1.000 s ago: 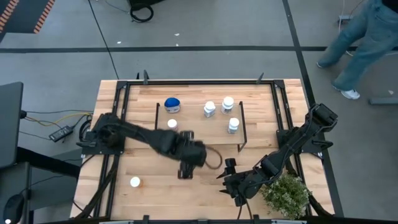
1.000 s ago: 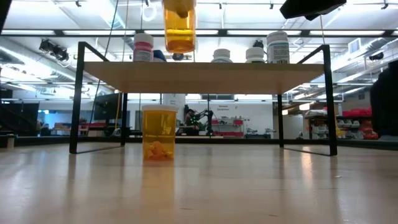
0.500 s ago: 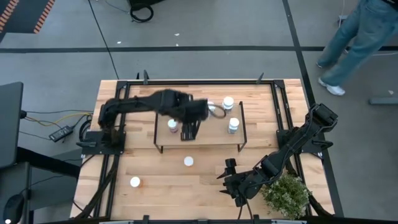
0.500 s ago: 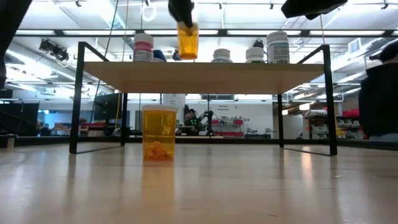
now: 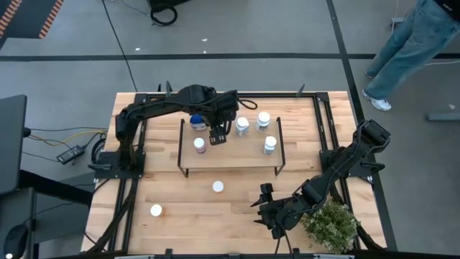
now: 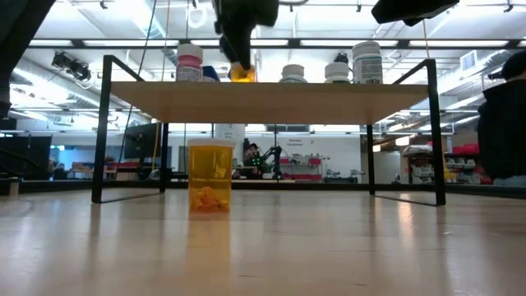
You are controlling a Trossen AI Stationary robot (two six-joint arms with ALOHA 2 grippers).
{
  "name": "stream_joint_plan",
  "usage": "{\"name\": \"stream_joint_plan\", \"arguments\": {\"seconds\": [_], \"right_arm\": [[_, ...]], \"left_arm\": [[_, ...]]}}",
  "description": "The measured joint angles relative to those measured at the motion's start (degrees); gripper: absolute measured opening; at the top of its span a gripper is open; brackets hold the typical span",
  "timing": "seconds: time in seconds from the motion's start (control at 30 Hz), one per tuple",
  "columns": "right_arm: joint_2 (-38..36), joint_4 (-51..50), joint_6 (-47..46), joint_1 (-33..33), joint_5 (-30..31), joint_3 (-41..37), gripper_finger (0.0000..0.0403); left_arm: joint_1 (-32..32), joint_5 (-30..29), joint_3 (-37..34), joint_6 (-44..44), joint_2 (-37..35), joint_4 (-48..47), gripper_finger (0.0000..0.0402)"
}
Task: Pick and place medicine bottles onto shelf by color
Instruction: Put the orange medicine bottle on the bottom right of the shelf
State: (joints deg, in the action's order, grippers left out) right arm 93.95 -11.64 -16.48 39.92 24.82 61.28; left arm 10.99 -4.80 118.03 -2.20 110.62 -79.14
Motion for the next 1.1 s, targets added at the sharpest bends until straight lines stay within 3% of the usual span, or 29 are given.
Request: {"name": "stream_joint_plan", "arguments": {"seconds": [0.17, 0.47, 1.1], "right_arm": [[0.00, 0.02, -0.03, 0.00, 0.00, 0.00, 0.0253], [0.00, 0.02, -0.01, 0.00, 0.00, 0.00, 0.0253], [0.00, 0.00, -0.01, 0.00, 0.02, 0.00, 0.0253]], "left_arm": [[0.88, 0.14, -3.95, -0.46, -0.34, 0.86, 0.0224], [0.85, 0.17, -3.35, -3.02, 0.06, 6.10, 0.0229], [0.85, 0.04, -3.29, 0.08, 0.06, 4.98, 0.0255]]}}
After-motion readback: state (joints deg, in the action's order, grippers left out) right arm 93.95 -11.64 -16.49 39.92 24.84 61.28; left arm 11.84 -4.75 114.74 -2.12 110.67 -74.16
